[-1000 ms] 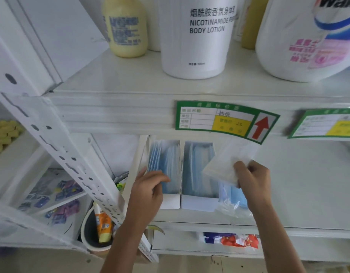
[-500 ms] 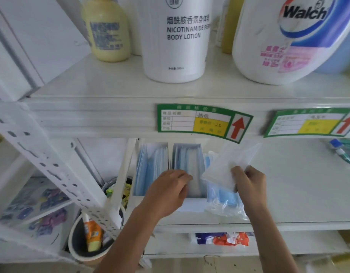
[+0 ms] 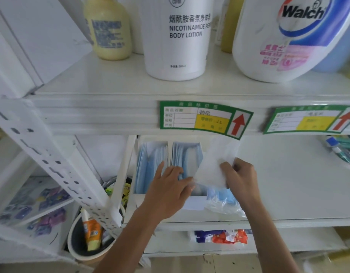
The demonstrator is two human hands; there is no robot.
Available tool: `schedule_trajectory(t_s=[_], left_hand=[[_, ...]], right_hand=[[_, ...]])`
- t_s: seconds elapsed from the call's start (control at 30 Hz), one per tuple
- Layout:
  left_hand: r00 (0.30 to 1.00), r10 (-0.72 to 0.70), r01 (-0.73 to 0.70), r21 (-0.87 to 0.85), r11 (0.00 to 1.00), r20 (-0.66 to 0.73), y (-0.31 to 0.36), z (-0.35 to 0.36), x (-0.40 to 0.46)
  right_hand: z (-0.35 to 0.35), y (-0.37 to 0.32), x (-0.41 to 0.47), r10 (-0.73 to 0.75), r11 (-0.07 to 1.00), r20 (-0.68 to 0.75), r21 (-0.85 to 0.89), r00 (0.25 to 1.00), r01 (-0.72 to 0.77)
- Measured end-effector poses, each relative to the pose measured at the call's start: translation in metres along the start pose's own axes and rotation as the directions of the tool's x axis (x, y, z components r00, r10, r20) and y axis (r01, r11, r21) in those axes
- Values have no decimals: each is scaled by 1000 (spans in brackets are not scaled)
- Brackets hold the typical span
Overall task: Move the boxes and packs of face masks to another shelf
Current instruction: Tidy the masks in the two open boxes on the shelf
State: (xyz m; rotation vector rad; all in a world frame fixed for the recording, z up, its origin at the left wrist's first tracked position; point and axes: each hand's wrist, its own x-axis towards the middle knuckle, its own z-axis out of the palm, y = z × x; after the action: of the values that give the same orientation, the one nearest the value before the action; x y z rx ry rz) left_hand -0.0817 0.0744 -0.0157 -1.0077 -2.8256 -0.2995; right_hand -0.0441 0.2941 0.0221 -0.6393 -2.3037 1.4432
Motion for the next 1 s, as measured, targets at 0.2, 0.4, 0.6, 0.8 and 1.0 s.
schedule_trajectory(t_s=[0.2,0.4,0.6,0.8,1.0], left_hand=[[996,-57,48,-135,990,-65,-12,0,-8],[988,-141,134,-122,984,-57,-1,4,1],[981,-190,184,-137,973,-33,5,4,8],[975,-211,198,-161,967,-67,7,5,3],[973,-206,183,-197,963,-103,9,3,4]], right_hand=[[-13,8,-5,21,1000,-11,-14,1000,-22],[-3,-23,-1,-115,969,88,-207,989,131],[26,-53,13,-53,911,413,-353,909,213],[27,-68,33,135,871,505,-471,853,141],[52,-74,34,148,865,537,-478,830,155]])
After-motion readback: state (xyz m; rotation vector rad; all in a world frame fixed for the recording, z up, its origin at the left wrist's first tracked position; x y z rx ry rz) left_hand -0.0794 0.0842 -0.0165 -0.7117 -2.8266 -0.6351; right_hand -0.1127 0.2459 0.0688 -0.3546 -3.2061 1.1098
